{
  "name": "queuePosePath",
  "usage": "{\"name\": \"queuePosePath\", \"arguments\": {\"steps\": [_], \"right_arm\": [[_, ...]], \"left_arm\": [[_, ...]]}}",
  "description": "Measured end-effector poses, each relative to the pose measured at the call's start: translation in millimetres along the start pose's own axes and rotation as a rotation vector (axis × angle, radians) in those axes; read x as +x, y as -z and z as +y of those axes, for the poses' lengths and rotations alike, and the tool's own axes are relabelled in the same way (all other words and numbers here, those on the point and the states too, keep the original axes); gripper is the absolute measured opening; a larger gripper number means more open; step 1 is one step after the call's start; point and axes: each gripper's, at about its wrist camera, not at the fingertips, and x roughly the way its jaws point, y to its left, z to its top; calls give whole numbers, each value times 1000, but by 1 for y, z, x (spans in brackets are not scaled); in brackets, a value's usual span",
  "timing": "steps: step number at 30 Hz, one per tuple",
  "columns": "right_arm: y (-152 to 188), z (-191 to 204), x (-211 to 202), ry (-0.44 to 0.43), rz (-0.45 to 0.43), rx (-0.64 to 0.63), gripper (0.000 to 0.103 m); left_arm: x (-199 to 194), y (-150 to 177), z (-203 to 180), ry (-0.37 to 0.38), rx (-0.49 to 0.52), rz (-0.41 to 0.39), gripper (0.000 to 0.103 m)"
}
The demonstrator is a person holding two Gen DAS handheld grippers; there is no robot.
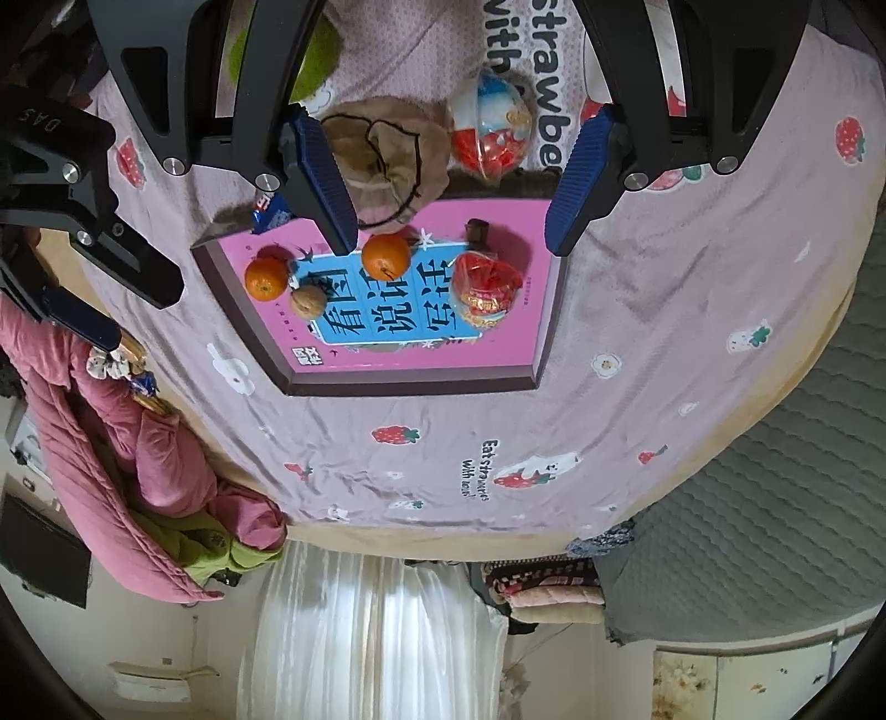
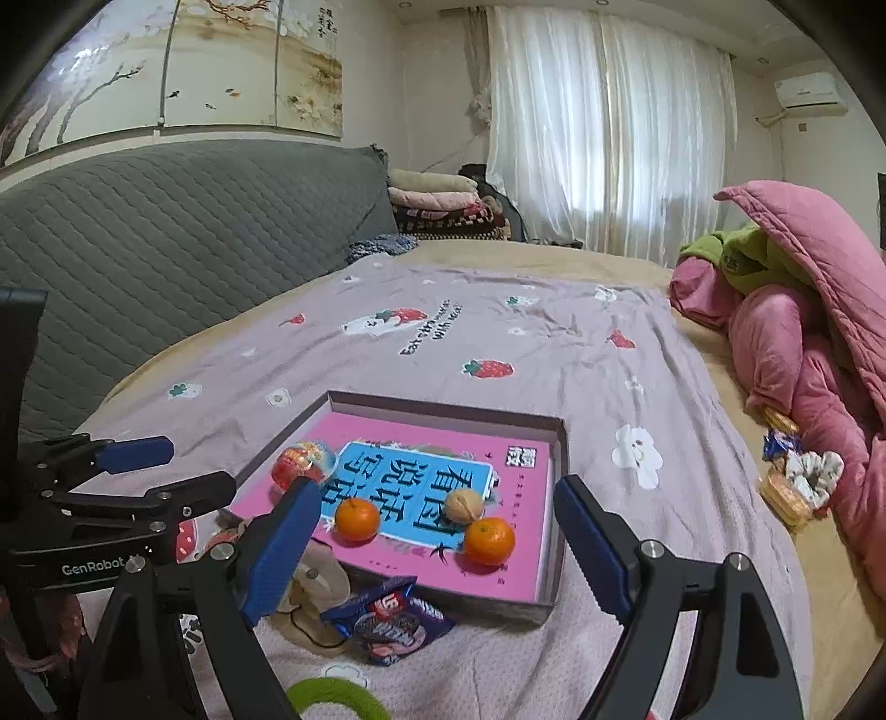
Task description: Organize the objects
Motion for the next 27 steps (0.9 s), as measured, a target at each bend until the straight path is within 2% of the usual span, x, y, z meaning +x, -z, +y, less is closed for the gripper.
{"name": "queuePosePath", "arguments": {"steps": [9,13,27], "right_arm": [[2,10,-27,34,-13,19,86],[3,17,-40,47,-20,18,92],[7,28,-65,62,-20,13,92]], "left_arm": [[-23,10,-1,26,5,-23,73],[-34,12,-1,34,7,-39,75],[-69,19,-7,43,31,-83,77]]}}
